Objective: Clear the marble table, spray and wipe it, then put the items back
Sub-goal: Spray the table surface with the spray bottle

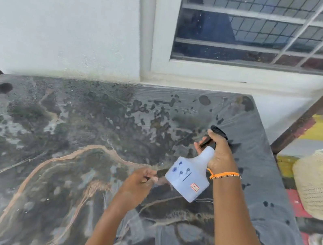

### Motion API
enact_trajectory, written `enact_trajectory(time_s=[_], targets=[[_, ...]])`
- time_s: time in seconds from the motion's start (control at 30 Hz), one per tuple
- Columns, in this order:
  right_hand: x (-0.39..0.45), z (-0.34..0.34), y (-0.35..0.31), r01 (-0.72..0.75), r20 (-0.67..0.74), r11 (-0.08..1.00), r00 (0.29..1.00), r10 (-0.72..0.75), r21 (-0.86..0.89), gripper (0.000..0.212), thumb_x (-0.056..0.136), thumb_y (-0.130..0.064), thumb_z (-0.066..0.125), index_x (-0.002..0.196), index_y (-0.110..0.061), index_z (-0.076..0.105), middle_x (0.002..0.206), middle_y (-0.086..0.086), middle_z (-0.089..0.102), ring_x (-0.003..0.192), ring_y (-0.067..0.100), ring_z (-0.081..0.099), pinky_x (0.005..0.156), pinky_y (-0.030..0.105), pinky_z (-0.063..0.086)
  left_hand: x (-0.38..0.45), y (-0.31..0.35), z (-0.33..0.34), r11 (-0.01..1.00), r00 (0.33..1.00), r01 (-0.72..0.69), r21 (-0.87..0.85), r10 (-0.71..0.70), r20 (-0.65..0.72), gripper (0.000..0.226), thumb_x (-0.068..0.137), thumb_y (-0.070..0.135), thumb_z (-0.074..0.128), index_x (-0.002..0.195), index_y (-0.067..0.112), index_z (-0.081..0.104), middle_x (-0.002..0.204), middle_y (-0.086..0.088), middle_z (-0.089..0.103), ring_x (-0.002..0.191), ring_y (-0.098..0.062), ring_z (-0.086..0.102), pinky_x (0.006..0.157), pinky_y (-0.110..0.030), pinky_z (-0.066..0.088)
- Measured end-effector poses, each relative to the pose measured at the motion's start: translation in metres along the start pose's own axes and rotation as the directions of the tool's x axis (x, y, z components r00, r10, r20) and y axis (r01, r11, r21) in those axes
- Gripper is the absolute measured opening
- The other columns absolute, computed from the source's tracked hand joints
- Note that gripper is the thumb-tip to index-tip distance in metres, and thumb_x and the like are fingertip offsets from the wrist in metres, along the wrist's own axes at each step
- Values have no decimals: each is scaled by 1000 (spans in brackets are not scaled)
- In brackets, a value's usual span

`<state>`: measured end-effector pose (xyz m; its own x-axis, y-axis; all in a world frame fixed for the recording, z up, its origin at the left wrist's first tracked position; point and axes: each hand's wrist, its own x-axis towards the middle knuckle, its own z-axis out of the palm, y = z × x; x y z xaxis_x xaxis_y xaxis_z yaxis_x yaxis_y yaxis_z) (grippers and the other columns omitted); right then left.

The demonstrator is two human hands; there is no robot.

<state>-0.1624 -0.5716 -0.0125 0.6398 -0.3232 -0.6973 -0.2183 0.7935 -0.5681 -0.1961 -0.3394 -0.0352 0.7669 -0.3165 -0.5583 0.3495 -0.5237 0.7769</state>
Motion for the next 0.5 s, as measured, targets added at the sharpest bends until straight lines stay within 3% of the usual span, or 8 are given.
enact_trajectory(time_s=[0.07, 0.13, 0.17, 0.27, 0.33, 0.5], targets=[[3, -13, -11, -16, 7, 999, 1000, 16, 38, 27, 88, -19, 61, 65, -7, 52, 46, 2, 54, 44, 14, 54, 50, 26, 55, 1, 6, 15, 992, 999, -30, 119, 34, -30, 17, 90, 22, 56, 103, 30, 64, 105, 1, 60, 95, -11, 55, 84, -23, 44], [4, -25, -18, -39, 38, 995, 999, 36, 94, 25, 88, -19, 61, 69, -5, 54, 58, 5, 58, 61, 18, 58, 51, 26, 56, -1, 13, 25, 980, 996, -54, 193, 66, -59, 23, 89, 23, 55, 84, 43, 65, 102, 0, 60, 99, -19, 55, 94, -36, 44], [5, -32, -20, -41, 53, 991, 998, 35, 128, 23, 89, -18, 60, 71, -5, 54, 64, 7, 57, 70, 20, 57, 53, 26, 57, -2, 14, 29, 972, 996, -41, 232, 59, -72, 21, 89, 25, 55, 84, 43, 64, 106, 0, 59, 104, -22, 53, 97, -39, 42], [3, -54, -25, -16, 78, 976, 997, -1, 219, 22, 90, -13, 57, 70, -4, 54, 62, 7, 59, 70, 21, 59, 62, 31, 60, 0, 10, 39, 926, 992, 13, 378, 36, -122, 22, 89, 30, 54, 110, 26, 60, 122, 0, 54, 116, -25, 44, 104, -37, 34], [0, -65, -29, 13, 75, 972, 997, -32, 237, 24, 91, -12, 55, 69, -4, 53, 56, 7, 62, 61, 20, 65, 66, 32, 59, 1, 7, 44, 913, 986, 10, 408, 58, -154, 24, 89, 29, 54, 112, 23, 59, 125, 0, 53, 119, -25, 42, 105, -34, 31], [-6, -90, -37, 55, -140, 956, 990, -14, 290, 26, 90, -16, 57, 67, -7, 50, 54, 3, 53, 56, 16, 51, 58, 32, 52, 2, -2, 52, 892, 975, 0, 453, 101, -199, 27, 88, 28, 56, 115, 22, 58, 131, -1, 49, 128, -25, 37, 106, -33, 21]])
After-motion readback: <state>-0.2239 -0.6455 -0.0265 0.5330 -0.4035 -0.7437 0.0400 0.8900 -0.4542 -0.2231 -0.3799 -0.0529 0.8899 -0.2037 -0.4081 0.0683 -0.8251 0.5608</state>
